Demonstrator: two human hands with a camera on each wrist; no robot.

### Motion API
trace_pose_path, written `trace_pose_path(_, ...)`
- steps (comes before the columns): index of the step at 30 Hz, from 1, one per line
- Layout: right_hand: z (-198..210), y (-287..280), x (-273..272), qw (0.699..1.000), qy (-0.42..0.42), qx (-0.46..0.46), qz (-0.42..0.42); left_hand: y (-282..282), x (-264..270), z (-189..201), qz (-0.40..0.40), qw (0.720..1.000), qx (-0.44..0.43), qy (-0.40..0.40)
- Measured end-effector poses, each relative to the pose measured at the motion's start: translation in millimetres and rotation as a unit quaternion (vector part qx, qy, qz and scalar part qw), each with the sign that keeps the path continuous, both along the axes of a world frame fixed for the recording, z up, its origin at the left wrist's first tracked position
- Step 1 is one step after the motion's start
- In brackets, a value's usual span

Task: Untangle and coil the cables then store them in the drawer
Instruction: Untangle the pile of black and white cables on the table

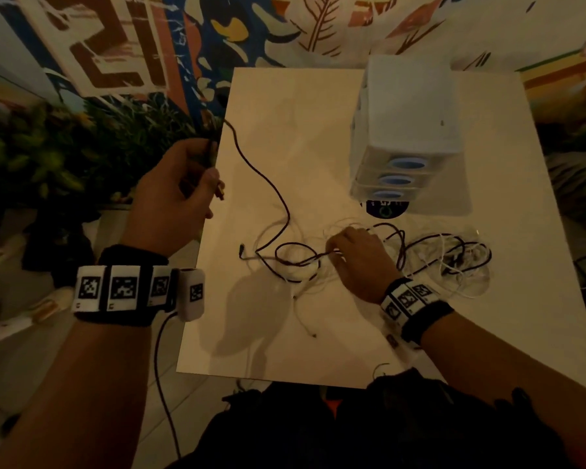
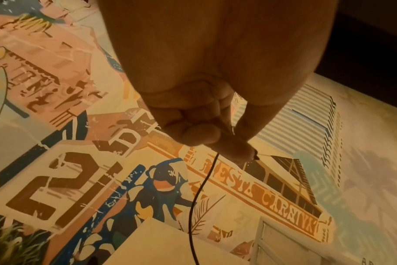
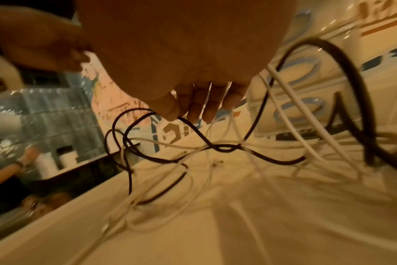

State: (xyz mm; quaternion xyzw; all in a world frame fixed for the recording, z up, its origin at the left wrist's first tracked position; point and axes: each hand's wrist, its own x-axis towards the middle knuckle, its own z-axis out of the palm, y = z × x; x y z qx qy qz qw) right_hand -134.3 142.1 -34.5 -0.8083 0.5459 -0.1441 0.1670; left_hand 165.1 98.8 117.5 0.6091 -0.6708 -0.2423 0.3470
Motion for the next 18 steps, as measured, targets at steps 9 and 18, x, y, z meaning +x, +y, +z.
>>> trace_pose_path(9,31.2,-9.7,-62.2,0.99,-0.124,0.017,-0.072,12.8,1.0,-25.7,0.057,0.995,0.053,-0.056)
trace_pose_path(18,16.1,22.7,-65.5,0.984,0.092,0.139,0.064,6.4,-11.6,-16.6,0.022,0.998,0.009,-0.051)
